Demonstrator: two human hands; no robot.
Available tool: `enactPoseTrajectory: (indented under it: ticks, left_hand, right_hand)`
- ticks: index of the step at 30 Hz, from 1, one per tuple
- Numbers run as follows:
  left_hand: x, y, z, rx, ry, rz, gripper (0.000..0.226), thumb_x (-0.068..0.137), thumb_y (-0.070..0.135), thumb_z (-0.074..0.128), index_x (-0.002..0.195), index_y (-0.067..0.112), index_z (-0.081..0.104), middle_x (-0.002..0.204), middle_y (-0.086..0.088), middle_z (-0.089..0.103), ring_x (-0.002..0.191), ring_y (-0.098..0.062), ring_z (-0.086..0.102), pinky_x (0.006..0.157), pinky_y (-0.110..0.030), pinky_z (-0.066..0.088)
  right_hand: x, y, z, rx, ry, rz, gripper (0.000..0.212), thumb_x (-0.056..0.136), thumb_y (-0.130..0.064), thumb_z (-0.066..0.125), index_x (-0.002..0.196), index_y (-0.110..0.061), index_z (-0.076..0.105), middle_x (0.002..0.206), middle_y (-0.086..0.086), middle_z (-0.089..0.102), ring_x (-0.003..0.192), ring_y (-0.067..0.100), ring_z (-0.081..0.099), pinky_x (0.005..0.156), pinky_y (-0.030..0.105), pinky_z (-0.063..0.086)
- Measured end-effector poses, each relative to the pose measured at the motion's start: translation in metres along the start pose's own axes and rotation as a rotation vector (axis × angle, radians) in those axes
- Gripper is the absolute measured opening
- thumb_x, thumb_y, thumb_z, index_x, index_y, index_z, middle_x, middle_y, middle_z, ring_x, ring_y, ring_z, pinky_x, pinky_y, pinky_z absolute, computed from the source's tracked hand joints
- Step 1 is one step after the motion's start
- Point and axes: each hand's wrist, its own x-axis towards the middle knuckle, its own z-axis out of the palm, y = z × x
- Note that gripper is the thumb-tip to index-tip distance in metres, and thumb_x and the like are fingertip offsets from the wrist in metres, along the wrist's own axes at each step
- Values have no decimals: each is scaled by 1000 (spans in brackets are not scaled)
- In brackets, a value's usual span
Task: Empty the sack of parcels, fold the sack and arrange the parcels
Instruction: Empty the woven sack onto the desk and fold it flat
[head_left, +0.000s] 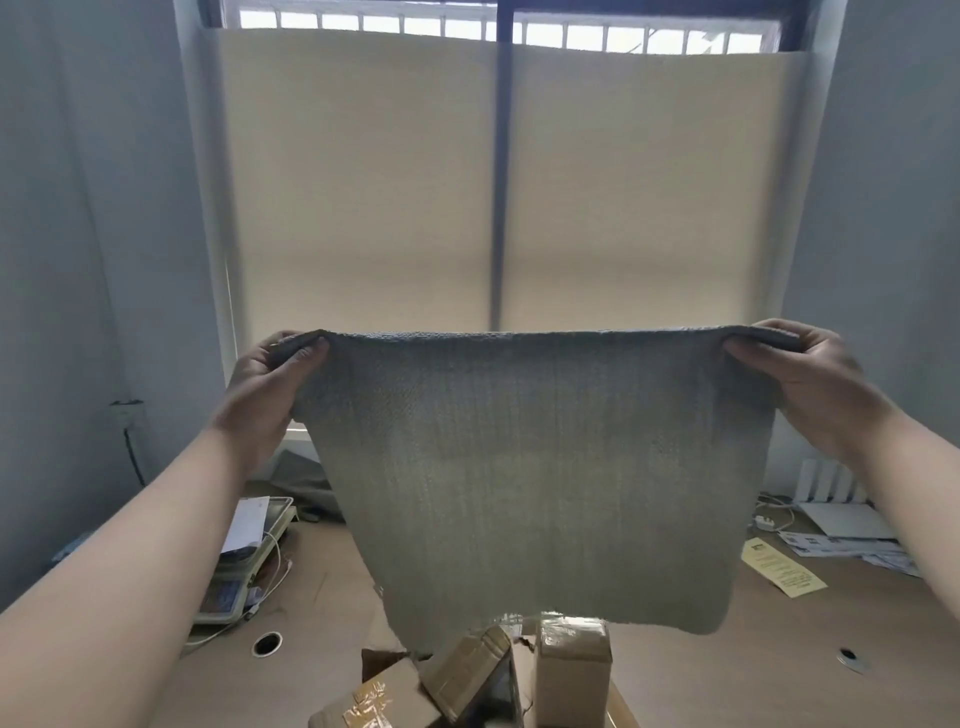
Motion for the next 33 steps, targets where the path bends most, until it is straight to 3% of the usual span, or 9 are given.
enactPoseTrajectory:
  ticks: [5, 11, 15, 19, 23, 25, 27, 30, 33]
  left_hand:
    - [1, -5, 12, -22, 71, 36, 22, 98, 20, 61, 77, 25, 63, 76, 8, 59, 73, -8, 55, 59, -28, 43]
    - [1, -8, 15, -117, 149, -2, 13, 99, 23, 61, 86, 25, 62, 74, 11, 67, 66, -3, 62, 58, -18, 53]
    - [4, -14, 8, -108, 180, -70, 5, 98, 28, 63, 97, 24, 66, 81, 6, 70, 69, -7, 65, 60, -21, 57]
    - [9, -22, 0, 23, 196, -190, 35, 92, 39, 68, 117, 16, 63, 96, -4, 70, 77, -17, 66, 63, -29, 54]
    - [8, -23, -1, 196, 143, -297, 50, 71, 53, 68, 96, 10, 63, 86, -11, 68, 75, -25, 62, 65, -32, 49]
    - [8, -25, -4, 243, 118, -403, 60, 69, 57, 68, 101, 6, 64, 92, -18, 69, 83, -29, 64, 73, -37, 54]
    - [4, -24, -12, 181, 36, -541, 67, 70, 57, 72, 111, 4, 66, 104, -19, 71, 91, -32, 69, 79, -44, 59]
    - [1, -23, -27, 35, -129, -625, 81, 55, 44, 96, 121, 7, 69, 122, -10, 70, 110, -30, 68, 92, -45, 57]
    - [-2, -23, -28, -38, -266, -610, 79, 29, 17, 104, 101, 2, 77, 105, -15, 75, 90, -25, 75, 70, -36, 64]
  right_hand:
    - [2, -1, 3, 128, 37, 22, 3, 86, -16, 66, 89, -16, 67, 73, -7, 72, 66, 6, 68, 59, 19, 57]
    - [-10, 17, -10, 86, -179, 341, 24, 89, -13, 58, 110, -5, 67, 98, 10, 76, 83, 18, 75, 72, 30, 62]
    - [-13, 30, -5, 33, -187, 391, 31, 83, -9, 63, 113, -1, 69, 103, 13, 76, 87, 20, 75, 76, 32, 63]
    - [-12, 37, 2, 19, -105, 366, 21, 97, -22, 57, 111, -12, 69, 99, 9, 76, 83, 19, 74, 76, 37, 61]
    - [-7, 43, 12, -193, -9, 231, 24, 105, -25, 45, 113, -14, 64, 95, 9, 71, 76, 16, 67, 58, 19, 57]
    - [-5, 45, 17, -274, 40, 181, 23, 106, -24, 43, 115, -14, 62, 95, 5, 69, 80, 17, 63, 58, 16, 53]
    - [-5, 43, 19, -315, 78, 141, 24, 104, -32, 47, 111, -17, 64, 100, 9, 70, 89, 24, 64, 70, 27, 54]
    - [1, 50, 7, -340, 152, 136, 59, 78, -74, 58, 98, -19, 67, 109, 17, 72, 99, 36, 66, 90, 52, 51]
    - [2, 45, 1, -228, 182, 153, 38, 91, -56, 59, 95, -19, 65, 115, 25, 68, 87, 26, 64, 81, 43, 52]
